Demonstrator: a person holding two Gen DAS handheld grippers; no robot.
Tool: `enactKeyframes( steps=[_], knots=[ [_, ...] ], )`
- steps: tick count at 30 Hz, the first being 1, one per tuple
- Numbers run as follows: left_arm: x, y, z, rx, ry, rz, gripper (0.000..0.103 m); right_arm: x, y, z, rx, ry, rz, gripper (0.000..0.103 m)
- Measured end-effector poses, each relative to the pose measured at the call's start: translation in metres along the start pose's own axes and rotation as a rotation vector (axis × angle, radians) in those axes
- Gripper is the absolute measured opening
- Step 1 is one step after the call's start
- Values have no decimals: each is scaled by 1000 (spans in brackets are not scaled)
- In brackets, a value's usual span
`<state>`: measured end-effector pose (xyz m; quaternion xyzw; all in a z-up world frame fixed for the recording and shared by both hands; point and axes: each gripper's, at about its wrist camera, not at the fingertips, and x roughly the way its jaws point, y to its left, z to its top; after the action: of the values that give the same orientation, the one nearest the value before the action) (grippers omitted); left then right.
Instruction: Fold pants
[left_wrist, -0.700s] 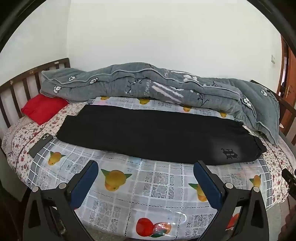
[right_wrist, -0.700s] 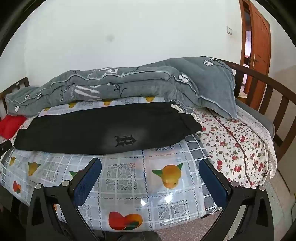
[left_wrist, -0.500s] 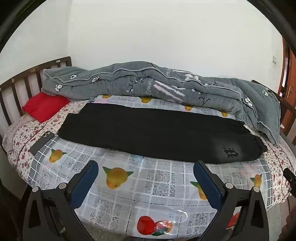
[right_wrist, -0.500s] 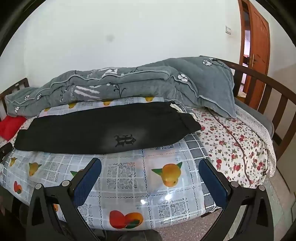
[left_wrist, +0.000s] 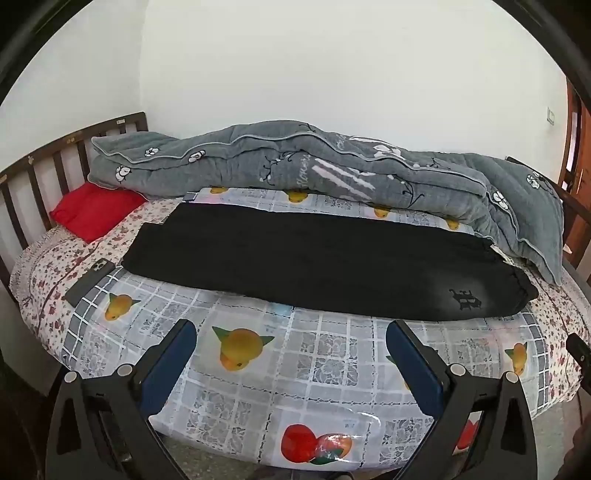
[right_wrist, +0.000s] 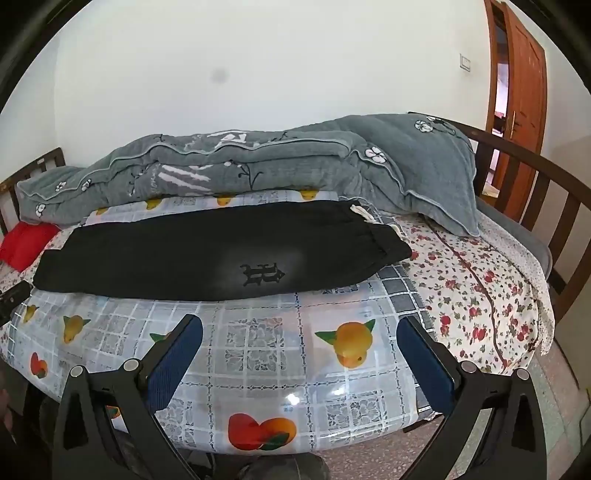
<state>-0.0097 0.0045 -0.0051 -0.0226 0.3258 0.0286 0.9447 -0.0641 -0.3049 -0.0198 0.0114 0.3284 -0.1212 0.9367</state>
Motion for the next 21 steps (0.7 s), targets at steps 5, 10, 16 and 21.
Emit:
enactKeyframes(
  steps=[5, 10, 16, 21],
  knots=[
    [-2, 0, 0, 3, -7, 0, 103, -1, 1, -1, 0, 1, 3, 103],
    [-3, 0, 2, 7, -9, -2, 103, -1, 1, -2, 3, 2, 2, 103],
    [-5, 0, 3, 7, -13, -7, 103, -2, 1, -2, 2, 5, 2, 103],
    [-8, -2, 3, 12, -20, -10, 103, -3, 2, -1, 0, 2, -2, 103]
  ],
)
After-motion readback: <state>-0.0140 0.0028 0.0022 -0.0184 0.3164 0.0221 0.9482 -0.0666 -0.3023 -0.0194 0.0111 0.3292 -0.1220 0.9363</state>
